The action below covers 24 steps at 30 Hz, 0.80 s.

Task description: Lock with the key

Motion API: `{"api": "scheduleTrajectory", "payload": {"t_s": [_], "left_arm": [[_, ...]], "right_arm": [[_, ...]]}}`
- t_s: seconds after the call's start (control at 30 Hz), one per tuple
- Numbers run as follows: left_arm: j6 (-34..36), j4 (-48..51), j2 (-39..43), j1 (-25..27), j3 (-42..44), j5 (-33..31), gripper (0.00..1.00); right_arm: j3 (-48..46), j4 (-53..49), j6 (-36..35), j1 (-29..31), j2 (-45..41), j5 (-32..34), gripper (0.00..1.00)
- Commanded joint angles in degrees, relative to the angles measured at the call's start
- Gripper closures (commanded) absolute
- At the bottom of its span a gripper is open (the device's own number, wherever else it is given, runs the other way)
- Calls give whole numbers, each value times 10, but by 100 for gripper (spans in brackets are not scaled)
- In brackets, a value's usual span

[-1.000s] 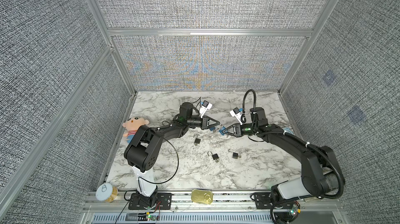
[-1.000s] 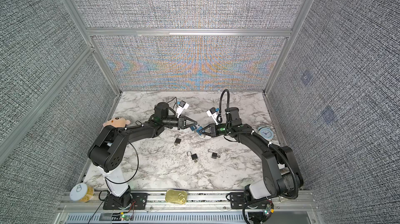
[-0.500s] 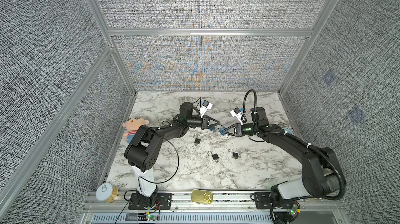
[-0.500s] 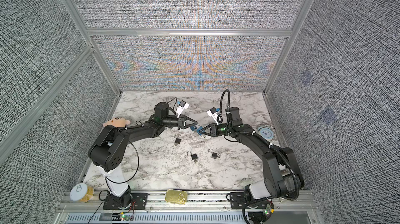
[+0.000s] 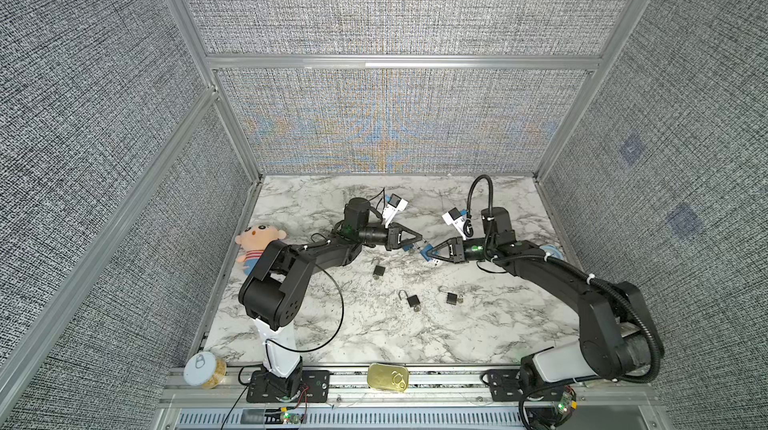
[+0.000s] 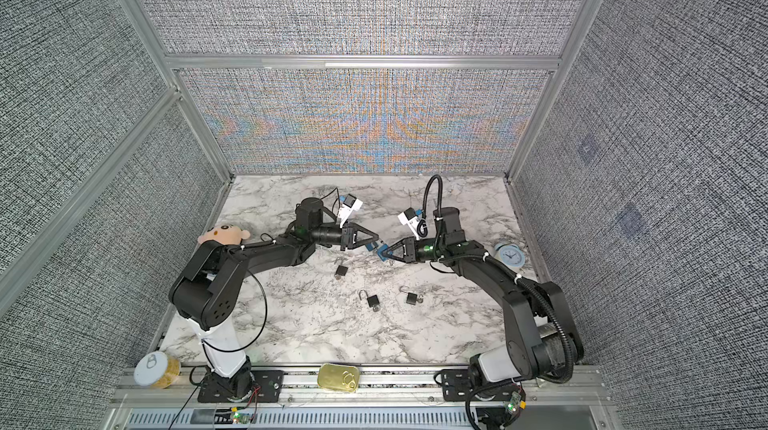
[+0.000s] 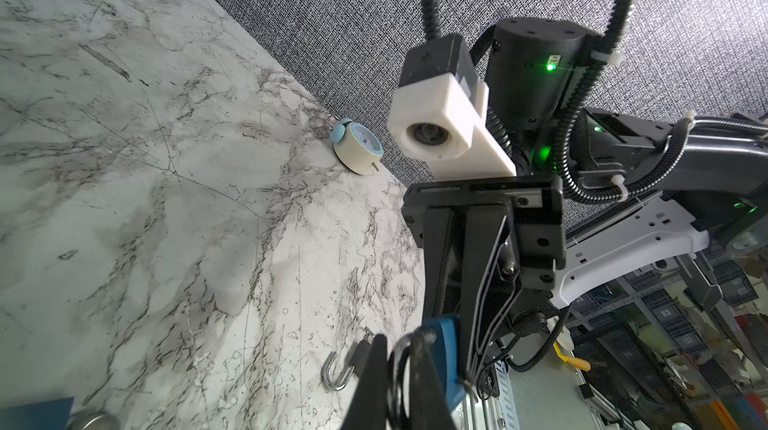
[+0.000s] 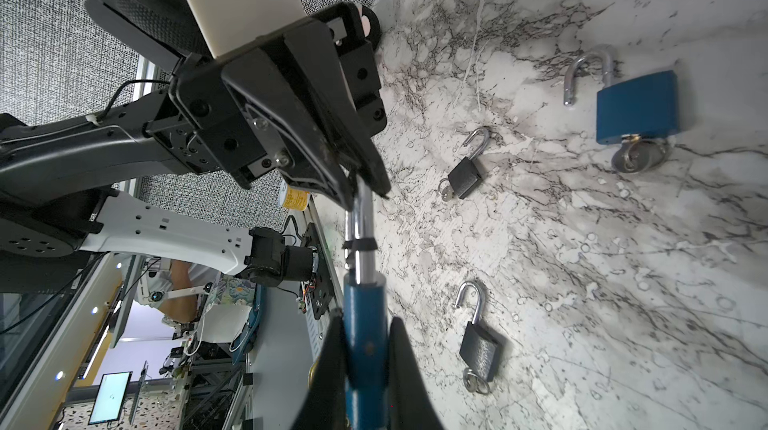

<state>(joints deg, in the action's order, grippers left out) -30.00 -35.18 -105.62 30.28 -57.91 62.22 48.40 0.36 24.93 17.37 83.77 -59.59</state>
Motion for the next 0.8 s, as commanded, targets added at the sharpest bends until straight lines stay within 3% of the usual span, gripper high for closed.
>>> {"api": "scheduleTrajectory", "payload": {"t_s": [0.0,0.77], "left_arm": [[10,14,-1,6,7,-32,100],[-23,-37,9,27,46,-24,100]], "right_arm": [[4,103,23,4,-4,-69,100],[8,153,68,5,0,-60,100]]}}
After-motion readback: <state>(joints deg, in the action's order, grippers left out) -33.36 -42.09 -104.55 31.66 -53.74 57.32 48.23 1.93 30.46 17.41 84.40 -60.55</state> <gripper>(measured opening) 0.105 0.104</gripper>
